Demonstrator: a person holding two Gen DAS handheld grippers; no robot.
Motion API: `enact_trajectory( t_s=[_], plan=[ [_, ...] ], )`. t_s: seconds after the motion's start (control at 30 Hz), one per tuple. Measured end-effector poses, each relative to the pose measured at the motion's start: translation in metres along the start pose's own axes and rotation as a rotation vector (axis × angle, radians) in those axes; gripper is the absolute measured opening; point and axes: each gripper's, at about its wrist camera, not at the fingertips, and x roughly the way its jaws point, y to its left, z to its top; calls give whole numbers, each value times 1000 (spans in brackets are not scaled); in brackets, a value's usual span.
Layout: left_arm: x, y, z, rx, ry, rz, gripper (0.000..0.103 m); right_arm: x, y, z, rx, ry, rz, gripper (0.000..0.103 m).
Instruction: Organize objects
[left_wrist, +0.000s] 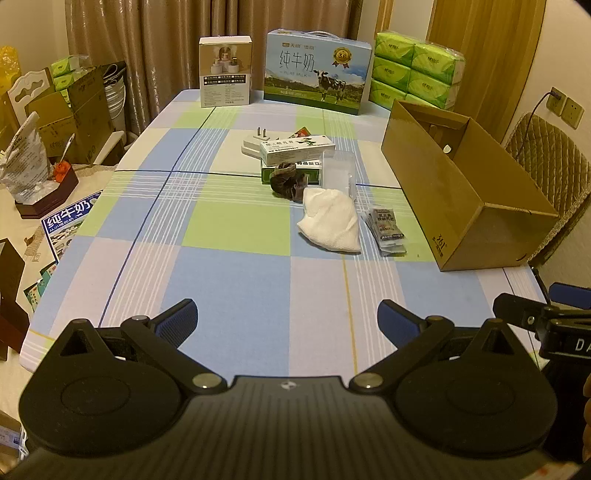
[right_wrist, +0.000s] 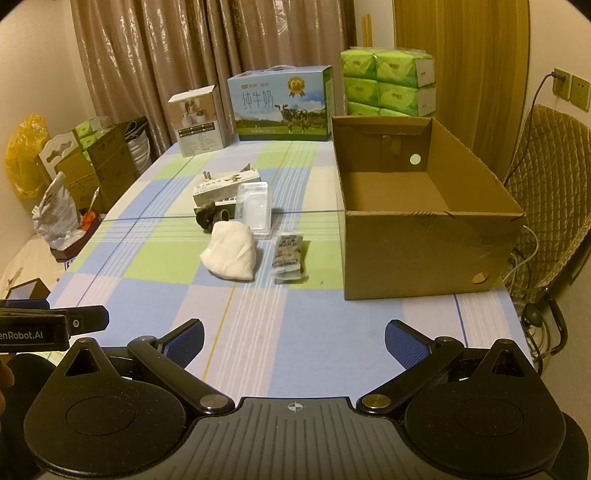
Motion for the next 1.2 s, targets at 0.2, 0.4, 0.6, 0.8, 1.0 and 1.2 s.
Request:
enact_trajectory(
  t_s=[0.2,0.4,0.6,0.8,1.0,1.2],
  plan=[
    [0,0,0,-1,1,1,102,1,1,-2,0,2,2,101],
    [0,0,1,-3,3,3,102,1,2,-2,0,3,1,101],
    [0,1,1,-4,3,3,102,2,2,-2,0,3,3,101],
    [0,0,1,-5,3,5,102,2,2,-3,0,4,3,101],
    [1,1,1,-7,4,4,102,2,3,-3,0,5,4,101],
    [1,1,2,-9,7,4,102,2,3,-3,-1,4,6,101]
  ],
)
